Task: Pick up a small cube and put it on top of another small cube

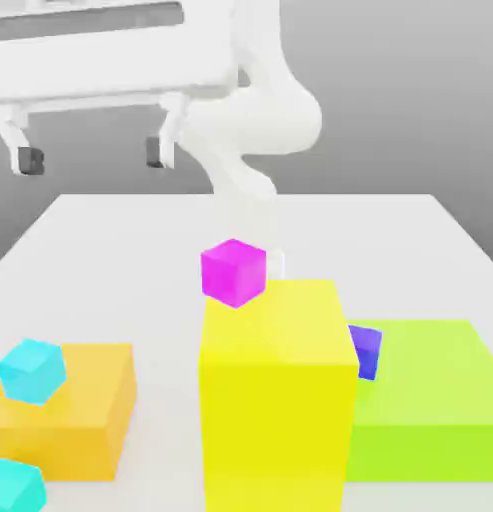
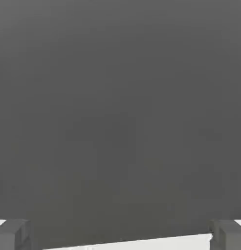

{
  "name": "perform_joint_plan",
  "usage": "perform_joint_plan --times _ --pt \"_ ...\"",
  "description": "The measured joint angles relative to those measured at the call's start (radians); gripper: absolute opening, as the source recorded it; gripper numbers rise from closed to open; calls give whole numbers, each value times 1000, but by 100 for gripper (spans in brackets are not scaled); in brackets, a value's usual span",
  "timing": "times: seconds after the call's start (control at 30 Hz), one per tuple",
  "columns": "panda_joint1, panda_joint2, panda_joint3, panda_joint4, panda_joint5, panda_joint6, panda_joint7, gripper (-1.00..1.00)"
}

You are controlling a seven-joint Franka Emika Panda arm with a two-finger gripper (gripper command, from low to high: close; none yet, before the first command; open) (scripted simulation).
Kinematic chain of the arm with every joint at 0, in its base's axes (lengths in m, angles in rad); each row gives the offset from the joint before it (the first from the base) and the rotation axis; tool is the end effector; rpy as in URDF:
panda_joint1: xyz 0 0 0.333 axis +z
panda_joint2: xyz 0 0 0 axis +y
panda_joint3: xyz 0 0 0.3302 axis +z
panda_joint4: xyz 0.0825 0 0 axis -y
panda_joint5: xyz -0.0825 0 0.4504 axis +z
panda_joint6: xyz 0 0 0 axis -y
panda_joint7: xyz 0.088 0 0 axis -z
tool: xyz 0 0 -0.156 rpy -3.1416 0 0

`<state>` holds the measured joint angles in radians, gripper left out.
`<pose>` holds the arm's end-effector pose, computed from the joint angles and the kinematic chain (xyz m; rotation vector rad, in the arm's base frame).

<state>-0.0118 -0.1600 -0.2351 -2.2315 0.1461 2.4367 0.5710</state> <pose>0.5846 -0.1435 0.4118 -2.5975 1.2804 -0.4827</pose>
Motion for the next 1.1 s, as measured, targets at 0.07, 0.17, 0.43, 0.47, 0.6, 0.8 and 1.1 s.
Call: perform_joint_plan --times 0.07,0.17,0.43,0.47,0.6,0.8,1.1 --pt "-15 73 -18 8 23 15 -31 0" --pt "-50 183 -33 20 54 37 -74 0" --pt "-129 467 -55 50 94 103 -160 0" --pt "-140 501 -59 53 95 112 -168 0" --pt "-183 641 -47 74 116 176 -202 0" --pt "-218 736 -7 95 152 245 -229 -100" --pt "-178 581 -57 71 92 125 -199 -100"
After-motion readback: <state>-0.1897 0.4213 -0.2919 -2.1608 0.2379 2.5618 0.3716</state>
